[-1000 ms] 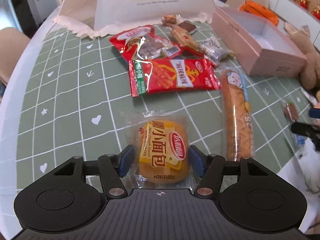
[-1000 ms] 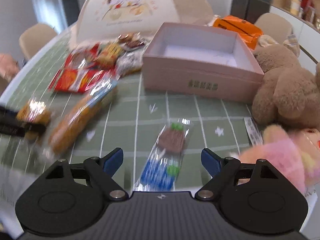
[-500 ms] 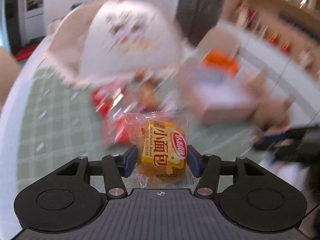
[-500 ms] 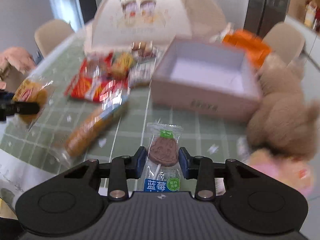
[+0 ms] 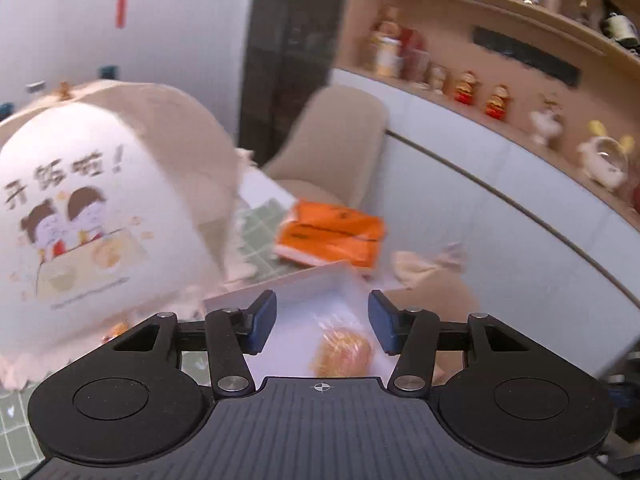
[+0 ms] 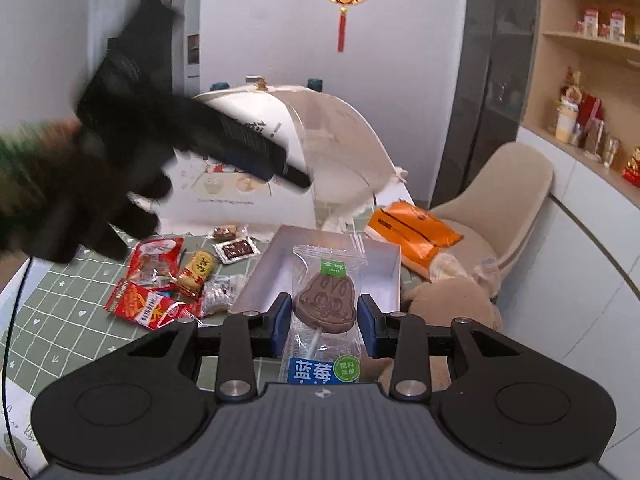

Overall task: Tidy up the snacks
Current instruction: 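Release the bun into the pink box with the left gripper while the right gripper drops the lollipop in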

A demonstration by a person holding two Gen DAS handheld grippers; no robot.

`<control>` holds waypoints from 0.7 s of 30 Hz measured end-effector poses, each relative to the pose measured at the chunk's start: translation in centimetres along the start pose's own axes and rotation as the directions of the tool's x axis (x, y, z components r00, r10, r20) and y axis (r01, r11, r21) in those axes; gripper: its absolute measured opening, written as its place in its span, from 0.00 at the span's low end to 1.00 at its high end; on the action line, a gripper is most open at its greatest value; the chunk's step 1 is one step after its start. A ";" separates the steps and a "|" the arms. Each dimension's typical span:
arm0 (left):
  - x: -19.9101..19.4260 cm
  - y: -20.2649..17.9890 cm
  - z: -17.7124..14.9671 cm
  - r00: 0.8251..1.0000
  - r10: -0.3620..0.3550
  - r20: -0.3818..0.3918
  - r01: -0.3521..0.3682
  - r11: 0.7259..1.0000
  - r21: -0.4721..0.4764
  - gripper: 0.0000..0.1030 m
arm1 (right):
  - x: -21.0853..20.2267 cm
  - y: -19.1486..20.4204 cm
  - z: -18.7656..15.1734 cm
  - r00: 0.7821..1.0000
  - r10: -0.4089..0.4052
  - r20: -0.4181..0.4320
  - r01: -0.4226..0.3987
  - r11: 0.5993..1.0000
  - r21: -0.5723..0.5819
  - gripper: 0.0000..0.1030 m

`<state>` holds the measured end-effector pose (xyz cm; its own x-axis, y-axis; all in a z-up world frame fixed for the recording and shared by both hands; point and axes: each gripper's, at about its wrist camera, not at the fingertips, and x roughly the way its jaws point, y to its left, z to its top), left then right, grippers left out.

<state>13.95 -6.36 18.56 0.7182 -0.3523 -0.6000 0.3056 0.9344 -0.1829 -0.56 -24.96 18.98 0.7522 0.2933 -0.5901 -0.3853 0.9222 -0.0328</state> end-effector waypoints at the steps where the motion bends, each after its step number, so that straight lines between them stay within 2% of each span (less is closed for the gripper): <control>1: 0.1 0.6 -0.9 1.000 -0.024 0.010 0.025 0.998 -0.056 0.54 | 0.2 -0.4 -0.3 1.000 -0.001 -0.011 0.002 1.000 0.018 0.34; 2: 0.1 1.5 -2.2 0.999 -0.054 0.006 0.054 0.989 -0.139 0.54 | 0.4 -0.9 -0.6 1.000 0.004 -0.025 -0.003 0.999 0.043 0.34; 4: -0.5 3.0 -4.6 0.998 -0.062 -0.011 0.057 0.966 -0.251 0.54 | 1.1 -2.1 -0.8 0.998 0.019 -0.054 -0.014 0.995 0.102 0.34; 6: -1.9 3.9 -8.0 0.998 -0.049 -0.031 0.037 0.952 -0.304 0.54 | 1.7 -3.0 -0.2 0.998 0.027 -0.055 -0.019 0.990 0.143 0.34; 8: -3.3 4.3 -11.3 0.998 -0.026 -0.049 0.009 0.945 -0.327 0.54 | 2.4 -3.6 1.9 0.999 0.037 -0.028 -0.032 0.986 0.164 0.34; 10: -4.1 4.9 -14.1 0.997 -0.010 -0.073 -0.019 0.919 -0.394 0.54 | 4.0 -3.8 5.3 0.999 0.051 0.005 -0.051 0.983 0.175 0.36; 11: -4.8 5.2 -15.2 0.998 -0.012 -0.070 -0.020 0.900 -0.436 0.54 | 5.0 -4.0 7.2 0.999 0.049 0.011 -0.050 0.982 0.181 0.40; 12: -5.4 5.3 -16.2 0.998 -0.009 -0.058 -0.019 0.881 -0.473 0.54 | 6.0 -4.0 8.6 0.999 0.040 0.004 -0.040 0.983 0.181 0.59; 13: -6.0 5.5 -16.6 0.999 -0.002 -0.051 -0.023 0.873 -0.487 0.54 | 7.4 -4.0 10.1 1.000 0.027 -0.008 -0.025 0.984 0.176 0.76; 14: -6.8 5.8 -17.1 0.999 0.015 -0.044 -0.035 0.870 -0.491 0.54 | 8.7 -3.8 11.3 1.000 0.011 -0.011 -0.009 0.986 0.166 0.77; 16: -8.4 6.4 -17.6 0.997 0.056 -0.049 -0.072 0.882 -0.465 0.54 | 10.9 -2.7 12.7 0.999 0.003 -0.034 0.002 0.990 0.142 0.77; 18: -10.2 7.5 -18.2 0.991 0.113 -0.070 -0.133 0.892 -0.431 0.54 | 13.0 -1.0 13.1 0.997 0.054 -0.064 -0.045 0.990 0.133 0.77; 21: -12.2 9.9 -19.5 0.979 0.171 -0.110 -0.202 0.871 -0.447 0.54 | 16.5 2.2 12.5 0.979 0.151 -0.133 -0.130 0.979 0.160 0.77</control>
<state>-3.95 8.19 8.89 0.6867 -0.1798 -0.7043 -0.1581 0.9088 -0.3861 17.65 -14.91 19.30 0.6073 0.3934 -0.6902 -0.3889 0.9048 0.1735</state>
